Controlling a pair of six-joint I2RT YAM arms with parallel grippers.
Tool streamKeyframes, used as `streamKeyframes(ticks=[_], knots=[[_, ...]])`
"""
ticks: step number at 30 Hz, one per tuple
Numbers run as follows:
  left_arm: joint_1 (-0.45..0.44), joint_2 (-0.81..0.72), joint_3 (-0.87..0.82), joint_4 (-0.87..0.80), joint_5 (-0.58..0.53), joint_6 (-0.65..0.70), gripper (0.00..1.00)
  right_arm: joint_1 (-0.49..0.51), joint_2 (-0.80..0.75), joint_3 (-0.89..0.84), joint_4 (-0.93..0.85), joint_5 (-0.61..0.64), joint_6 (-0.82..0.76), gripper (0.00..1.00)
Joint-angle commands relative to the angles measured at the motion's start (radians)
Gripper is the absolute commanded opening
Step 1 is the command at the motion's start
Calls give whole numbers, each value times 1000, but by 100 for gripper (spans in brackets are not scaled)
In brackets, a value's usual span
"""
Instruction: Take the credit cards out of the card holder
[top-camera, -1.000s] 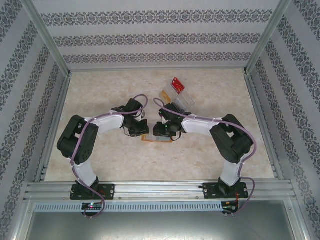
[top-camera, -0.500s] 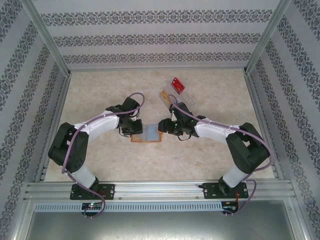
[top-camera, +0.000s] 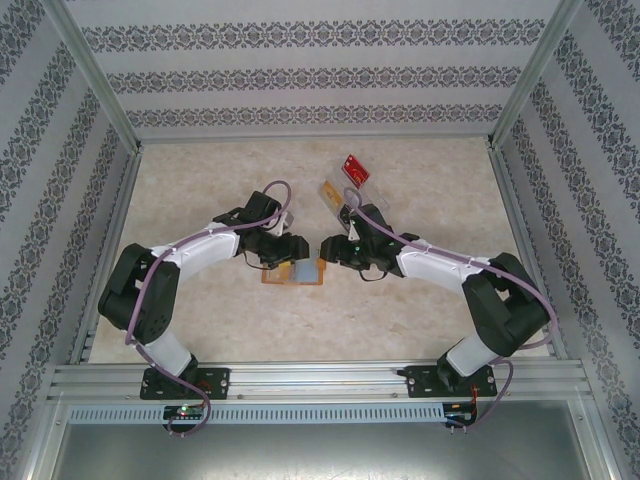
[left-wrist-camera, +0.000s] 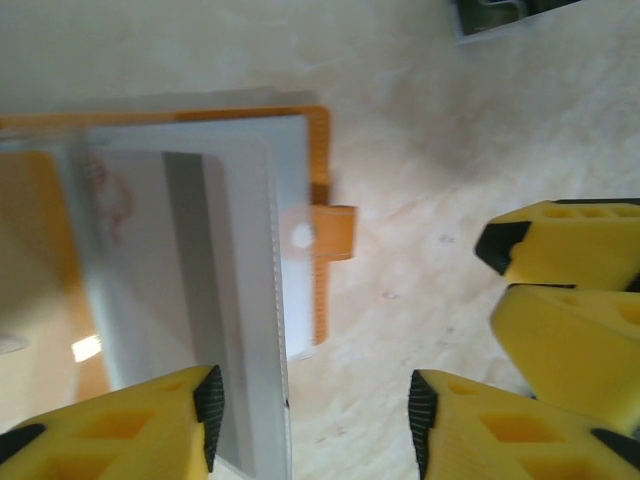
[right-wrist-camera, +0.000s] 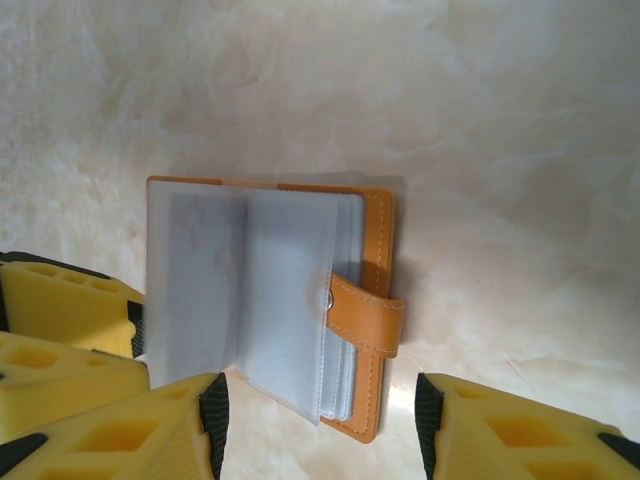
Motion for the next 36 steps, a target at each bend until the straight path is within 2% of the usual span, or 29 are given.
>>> streamKeyframes(ticks=[1, 9, 13, 21, 26, 30, 36], knots=[[-15, 35, -16, 106, 88, -53, 57, -15, -34, -21, -8, 26, -3, 54], [27, -45, -4, -57, -124, -7, 60, -4, -38, -1, -42, 26, -59, 51], [47, -54, -34, -68, -172, -21, 57, 40, 13, 55, -81, 54, -77, 46], [83, -73, -80, -62, -171, -3, 50, 131, 165, 177, -134, 85, -77, 34], [82, -45, -95, -18, -123, -20, 46, 136, 235, 224, -141, 70, -70, 30], [83, -11, -94, 23, -72, -35, 40, 136, 261, 237, -148, 74, -65, 28], [81, 29, -87, 63, -13, -44, 37, 130, 278, 235, -161, 88, -61, 27]])
